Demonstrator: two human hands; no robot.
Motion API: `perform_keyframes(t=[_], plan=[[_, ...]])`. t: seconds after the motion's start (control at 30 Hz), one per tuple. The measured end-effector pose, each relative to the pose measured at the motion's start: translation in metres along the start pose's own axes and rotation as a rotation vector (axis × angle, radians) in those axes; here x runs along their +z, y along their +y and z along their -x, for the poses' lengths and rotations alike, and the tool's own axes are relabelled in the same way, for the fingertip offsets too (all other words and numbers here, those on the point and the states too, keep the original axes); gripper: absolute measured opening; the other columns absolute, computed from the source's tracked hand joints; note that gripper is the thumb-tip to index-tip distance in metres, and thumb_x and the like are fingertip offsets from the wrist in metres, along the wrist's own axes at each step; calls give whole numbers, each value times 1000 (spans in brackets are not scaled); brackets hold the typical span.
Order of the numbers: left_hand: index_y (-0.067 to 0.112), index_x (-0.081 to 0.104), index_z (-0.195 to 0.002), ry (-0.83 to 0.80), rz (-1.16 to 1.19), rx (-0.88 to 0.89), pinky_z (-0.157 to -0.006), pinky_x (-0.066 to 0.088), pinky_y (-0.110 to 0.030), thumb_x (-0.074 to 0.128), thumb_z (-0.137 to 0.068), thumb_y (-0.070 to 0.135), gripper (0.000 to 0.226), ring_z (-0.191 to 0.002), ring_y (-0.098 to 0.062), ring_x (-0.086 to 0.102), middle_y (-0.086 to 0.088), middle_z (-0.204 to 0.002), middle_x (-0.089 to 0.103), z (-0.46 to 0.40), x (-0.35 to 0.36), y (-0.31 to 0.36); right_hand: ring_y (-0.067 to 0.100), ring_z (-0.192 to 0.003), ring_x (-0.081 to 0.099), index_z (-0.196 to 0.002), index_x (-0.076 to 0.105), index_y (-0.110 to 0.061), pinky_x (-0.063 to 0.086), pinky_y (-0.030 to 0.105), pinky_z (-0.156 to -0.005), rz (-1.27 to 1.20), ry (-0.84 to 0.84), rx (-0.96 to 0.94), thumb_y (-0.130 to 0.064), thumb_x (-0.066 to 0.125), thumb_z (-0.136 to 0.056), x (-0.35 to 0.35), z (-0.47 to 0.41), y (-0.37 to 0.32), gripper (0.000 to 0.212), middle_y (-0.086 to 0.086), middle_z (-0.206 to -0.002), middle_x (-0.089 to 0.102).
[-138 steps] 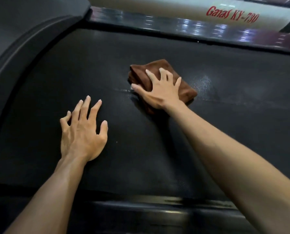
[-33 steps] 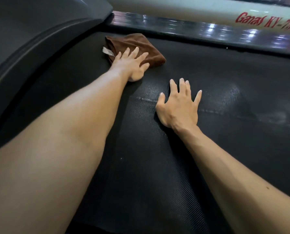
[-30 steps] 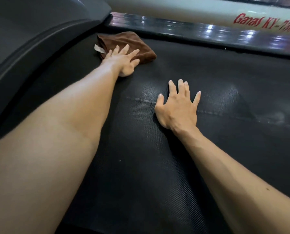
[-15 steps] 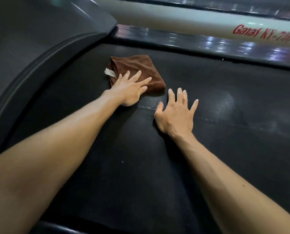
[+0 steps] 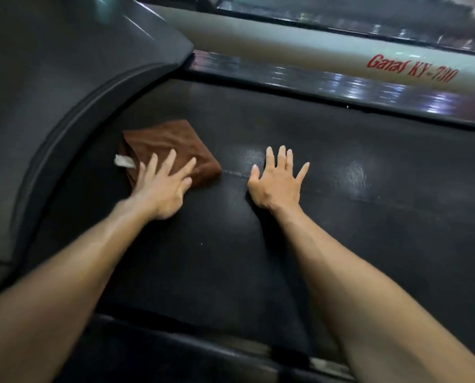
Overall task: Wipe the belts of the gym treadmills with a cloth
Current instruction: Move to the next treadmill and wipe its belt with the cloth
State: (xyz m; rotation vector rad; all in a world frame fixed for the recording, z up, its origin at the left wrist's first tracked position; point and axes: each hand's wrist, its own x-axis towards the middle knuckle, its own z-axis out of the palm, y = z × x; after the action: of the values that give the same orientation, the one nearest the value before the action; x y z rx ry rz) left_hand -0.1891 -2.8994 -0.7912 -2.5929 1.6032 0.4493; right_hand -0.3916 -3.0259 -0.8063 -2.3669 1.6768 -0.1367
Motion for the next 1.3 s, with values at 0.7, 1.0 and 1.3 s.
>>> perform_keyframes(t=[0.7,1.0,1.3], plan=[[26,-4,-164,102,47,-28,-126,-9,-53,22,-108,41,63,-157,-14,-14,7,-171,-14,56,18,-11,16,-160,-8,-167,6,-14,-14,57,-125,33,-117,-473,-34,19,-108,22,45,-102,63,2,-175,-1],[25,-2,-165,119,16,283,-126,-7,-54,20,-109,45,63,-158,-19,-10,3,-172,-10,-57,7,141,15,-160,-7,-166,3,-14,-15,57,-125,78,-64,-179,-32,16,-110,-22,-57,44,60,1,-175,-3],[23,-4,-164,110,37,343,-127,-6,-52,19,-108,45,65,-158,-18,-12,2,-172,-11,85,52,199,14,-160,-11,-167,1,-17,-15,55,-126,66,-56,-127,-38,16,-110,-32,90,121,63,0,-175,-6]])
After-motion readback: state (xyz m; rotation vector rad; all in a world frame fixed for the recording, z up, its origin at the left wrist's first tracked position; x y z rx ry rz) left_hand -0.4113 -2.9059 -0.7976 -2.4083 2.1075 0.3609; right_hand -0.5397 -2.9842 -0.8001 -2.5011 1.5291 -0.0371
